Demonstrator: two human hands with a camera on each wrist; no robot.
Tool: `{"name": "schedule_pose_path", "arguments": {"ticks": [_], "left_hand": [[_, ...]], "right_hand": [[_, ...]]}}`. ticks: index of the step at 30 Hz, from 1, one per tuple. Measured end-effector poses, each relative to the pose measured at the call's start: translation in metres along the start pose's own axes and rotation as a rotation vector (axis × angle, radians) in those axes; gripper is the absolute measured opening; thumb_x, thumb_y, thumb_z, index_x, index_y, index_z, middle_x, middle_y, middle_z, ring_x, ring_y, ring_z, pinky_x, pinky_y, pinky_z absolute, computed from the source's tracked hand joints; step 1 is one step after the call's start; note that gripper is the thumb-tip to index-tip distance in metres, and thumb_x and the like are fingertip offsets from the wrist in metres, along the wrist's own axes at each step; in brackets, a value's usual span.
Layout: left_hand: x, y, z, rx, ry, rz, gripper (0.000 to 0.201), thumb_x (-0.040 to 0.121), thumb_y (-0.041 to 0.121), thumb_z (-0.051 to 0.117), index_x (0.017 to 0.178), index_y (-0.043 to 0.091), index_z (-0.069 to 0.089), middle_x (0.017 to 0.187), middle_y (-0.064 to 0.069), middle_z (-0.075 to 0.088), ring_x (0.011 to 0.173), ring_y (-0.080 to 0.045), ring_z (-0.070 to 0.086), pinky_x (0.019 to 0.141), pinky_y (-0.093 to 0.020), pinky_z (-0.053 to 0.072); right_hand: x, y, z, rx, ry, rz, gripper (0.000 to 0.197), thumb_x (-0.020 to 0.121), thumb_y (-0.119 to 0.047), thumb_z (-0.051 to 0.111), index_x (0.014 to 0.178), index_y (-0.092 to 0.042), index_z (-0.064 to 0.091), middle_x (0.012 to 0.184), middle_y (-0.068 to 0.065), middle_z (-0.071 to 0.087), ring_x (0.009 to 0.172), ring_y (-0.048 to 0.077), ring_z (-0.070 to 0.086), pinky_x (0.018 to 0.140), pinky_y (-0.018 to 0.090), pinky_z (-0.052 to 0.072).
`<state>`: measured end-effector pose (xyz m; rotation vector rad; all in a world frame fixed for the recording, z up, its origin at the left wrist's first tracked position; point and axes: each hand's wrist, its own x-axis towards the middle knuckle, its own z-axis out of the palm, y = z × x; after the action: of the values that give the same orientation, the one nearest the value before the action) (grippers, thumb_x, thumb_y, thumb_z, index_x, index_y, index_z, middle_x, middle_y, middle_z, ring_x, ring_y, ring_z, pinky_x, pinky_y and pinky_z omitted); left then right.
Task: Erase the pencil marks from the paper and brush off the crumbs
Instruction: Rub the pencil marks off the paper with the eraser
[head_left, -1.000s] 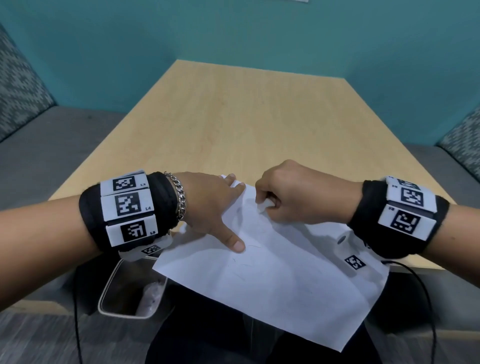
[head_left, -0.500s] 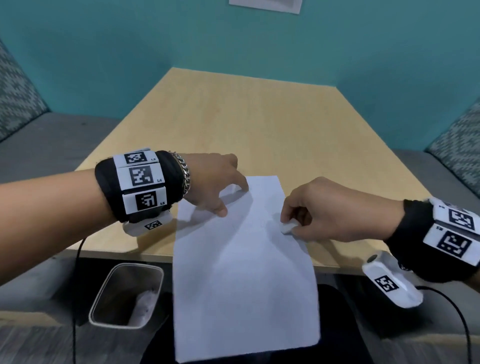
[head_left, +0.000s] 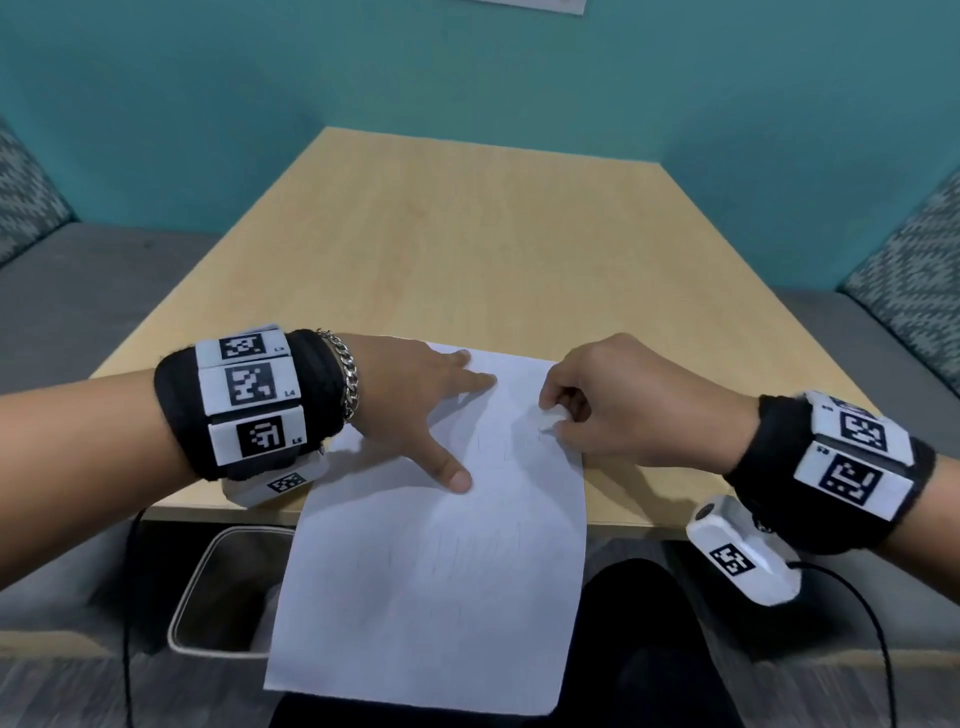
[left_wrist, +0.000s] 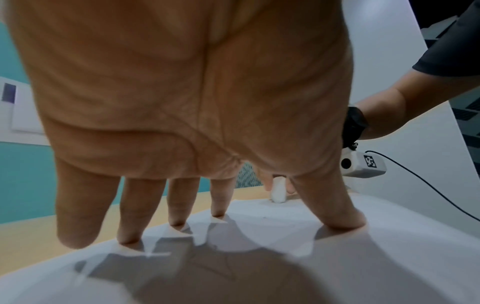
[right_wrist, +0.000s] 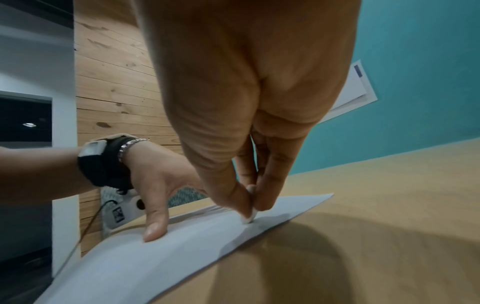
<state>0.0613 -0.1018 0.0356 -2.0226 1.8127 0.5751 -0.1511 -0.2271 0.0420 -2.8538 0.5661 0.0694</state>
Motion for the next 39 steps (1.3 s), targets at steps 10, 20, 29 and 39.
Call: {"name": "schedule_pose_path", "arguments": {"ticks": [10,20,29,39], "left_hand": [[0.0,0.002,-0.001,0.033,-0.008,-0.014,0.125,0.067,0.096,0.06,0.164,0.05,-0.004,0.175,0.012,-0.008,0.159,-0.022,0.023,0.125,-0.048,0.029],[0.0,0.002,-0.003,0.024,-0.028,-0.024,0.127,0.065,0.097,0.06,0.164,0.051,-0.004,0.176,0.009,-0.01,0.153,-0.022,0.036,0.12,-0.045,0.037],[-0.002,0.004,-0.004,0.042,-0.035,-0.023,0.125,0.067,0.096,0.059,0.164,0.049,-0.006,0.176,0.008,-0.011,0.156,-0.022,0.029,0.123,-0.045,0.032],[-0.002,0.003,-0.004,0.034,-0.037,-0.02,0.126,0.067,0.095,0.06,0.164,0.049,-0.006,0.176,0.007,-0.011,0.155,-0.022,0.031,0.122,-0.045,0.033]], "right_hand": [[0.005,-0.007,0.002,-0.159,0.008,-0.011,0.015,0.086,-0.019,0.059,0.095,-0.02,0.071,0.085,-0.005,0.063,0.079,0.019,0.059,0.073,0.042,0.057],[0.005,-0.016,-0.001,-0.206,-0.007,-0.029,0.013,0.085,-0.018,0.058,0.092,-0.018,0.069,0.086,-0.003,0.063,0.077,0.022,0.058,0.072,0.043,0.056],[0.006,-0.022,-0.003,-0.223,-0.03,-0.023,0.01,0.086,-0.018,0.058,0.09,-0.02,0.067,0.087,-0.003,0.061,0.078,0.023,0.06,0.073,0.043,0.056],[0.008,-0.021,-0.002,-0.246,-0.032,-0.035,0.006,0.087,-0.018,0.057,0.085,-0.02,0.062,0.086,-0.002,0.059,0.076,0.025,0.059,0.071,0.045,0.057]]}}
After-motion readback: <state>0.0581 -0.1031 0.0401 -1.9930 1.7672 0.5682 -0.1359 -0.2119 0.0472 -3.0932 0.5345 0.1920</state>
